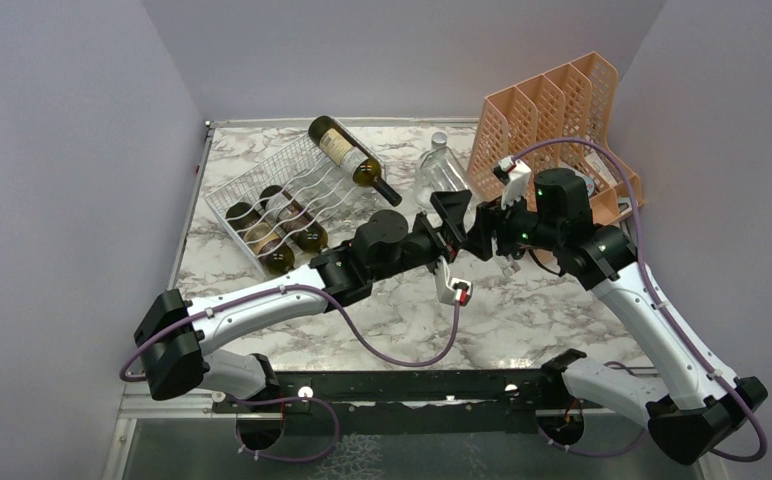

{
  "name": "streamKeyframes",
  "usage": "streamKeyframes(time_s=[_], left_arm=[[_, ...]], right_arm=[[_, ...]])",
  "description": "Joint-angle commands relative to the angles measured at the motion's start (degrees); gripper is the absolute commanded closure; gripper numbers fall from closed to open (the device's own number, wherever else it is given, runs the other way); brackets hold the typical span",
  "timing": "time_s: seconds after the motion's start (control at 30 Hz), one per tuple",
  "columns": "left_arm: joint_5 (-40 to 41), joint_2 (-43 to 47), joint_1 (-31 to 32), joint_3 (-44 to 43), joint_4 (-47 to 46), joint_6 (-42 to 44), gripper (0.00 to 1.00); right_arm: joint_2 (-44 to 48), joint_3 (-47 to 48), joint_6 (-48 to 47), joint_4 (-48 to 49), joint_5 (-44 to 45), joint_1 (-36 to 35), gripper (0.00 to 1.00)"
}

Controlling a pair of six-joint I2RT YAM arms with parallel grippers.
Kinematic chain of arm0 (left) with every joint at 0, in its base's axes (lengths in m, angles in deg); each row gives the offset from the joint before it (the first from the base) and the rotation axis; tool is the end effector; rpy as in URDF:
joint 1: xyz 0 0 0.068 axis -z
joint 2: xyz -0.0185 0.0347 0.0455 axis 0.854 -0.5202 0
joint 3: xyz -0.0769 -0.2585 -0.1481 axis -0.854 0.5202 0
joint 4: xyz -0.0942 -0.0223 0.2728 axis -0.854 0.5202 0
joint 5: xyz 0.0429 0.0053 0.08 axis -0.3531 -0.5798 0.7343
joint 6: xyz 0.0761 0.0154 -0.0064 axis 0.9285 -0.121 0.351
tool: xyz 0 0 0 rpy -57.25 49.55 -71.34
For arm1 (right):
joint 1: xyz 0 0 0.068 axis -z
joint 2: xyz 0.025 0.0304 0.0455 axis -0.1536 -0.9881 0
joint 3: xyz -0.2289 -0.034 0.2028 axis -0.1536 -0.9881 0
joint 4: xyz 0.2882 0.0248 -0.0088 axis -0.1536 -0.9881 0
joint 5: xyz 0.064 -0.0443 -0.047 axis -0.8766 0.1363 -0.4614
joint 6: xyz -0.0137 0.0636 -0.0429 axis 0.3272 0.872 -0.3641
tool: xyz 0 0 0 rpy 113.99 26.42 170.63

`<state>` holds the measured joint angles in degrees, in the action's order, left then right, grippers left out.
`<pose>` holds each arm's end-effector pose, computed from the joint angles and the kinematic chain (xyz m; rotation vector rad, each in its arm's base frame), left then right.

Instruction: Put the wine bottle on the wine rack

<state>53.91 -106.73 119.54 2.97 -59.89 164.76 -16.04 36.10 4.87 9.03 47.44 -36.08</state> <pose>0.1761 -0.3280 0.3608 1.6663 0.3537 0.3167 0.2084 0.1308 0.3819 -0.5902 2.1186 0.6762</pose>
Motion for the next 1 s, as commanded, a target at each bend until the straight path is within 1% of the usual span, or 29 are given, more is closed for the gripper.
streamKeyframes(time_s=[0.0, 0.07, 0.2, 0.27, 0.3, 0.4, 0.43, 0.5, 0.6, 0.67, 0.73, 0.8, 0.87, 0.9, 0.97], left_arm=[[-1.2, 4.4, 0.5, 2.0, -6.0, -17.5, 0.01], [-1.0, 6.7, 0.5, 4.4, -7.9, -25.4, 0.01], [1.5, 11.7, 0.5, 12.5, -17.6, -38.2, 0.01], [6.4, 13.5, 0.4, 14.9, -21.9, -47.7, 0.01], [10.2, 14.1, 0.4, 15.0, -22.5, -53.6, 0.01], [23.9, 16.3, 0.4, 14.1, -20.2, -72.8, 0.01], [26.2, 17.5, 0.3, 14.2, -18.1, -77.3, 0.01], [25.3, 20.1, 0.3, 16.3, -16.1, -82.2, 0.01], [22.7, 23.7, 0.3, 20.2, -16.4, -86.8, 0.01], [24.5, 25.8, 0.2, 21.5, -15.2, -88.7, 0.01], [28.1, 27.9, 0.3, 21.3, -12.1, -90.1, 0.01], [32.2, 29.9, 0.2, 19.7, -7.5, -90.7, 0.01], [36.8, 32.1, 0.3, 15.9, -0.5, -93.2, 0.01], [38.3, 33.3, 0.3, 13.4, 3.4, -94.6, 0.01], [38.7, 35.9, 0.3, 9.5, 8.0, -96.0, 0.01]], right_arm=[[2.5, 0.0, 2.9, 7.6, 9.7, 0.4, 0.98], [2.5, -0.1, 3.3, 8.2, 11.2, 0.4, 0.98], [1.4, -0.2, 3.8, 9.4, 12.1, 0.4, 0.98], [0.8, -0.3, 3.8, 10.0, 11.9, 0.4, 0.98], [0.5, -0.5, 3.9, 10.5, 11.6, 0.4, 0.98], [-0.2, -1.1, 4.3, 12.0, 10.2, 0.4, 0.98], [-0.4, -1.4, 4.5, 12.5, 9.6, 0.3, 0.98], [-0.6, -2.1, 4.7, 13.7, 8.4, 0.3, 0.98], [-1.3, -3.0, 5.0, 15.2, 6.4, 0.3, 0.98], [-2.0, -3.3, 5.1, 16.0, 5.0, 0.3, 0.98], [-2.6, -3.4, 5.5, 17.2, 3.4, 0.1, 0.98], [-3.5, -3.1, 6.0, 18.9, 2.1, -0.5, 0.98], [-4.6, -2.3, 6.3, 19.7, 1.3, -1.6, 0.98], [-5.5, -1.6, 6.5, 20.0, 1.3, -2.2, 0.98], [-7.1, -0.3, 6.5, 20.6, 1.9, -3.9, 0.98]])
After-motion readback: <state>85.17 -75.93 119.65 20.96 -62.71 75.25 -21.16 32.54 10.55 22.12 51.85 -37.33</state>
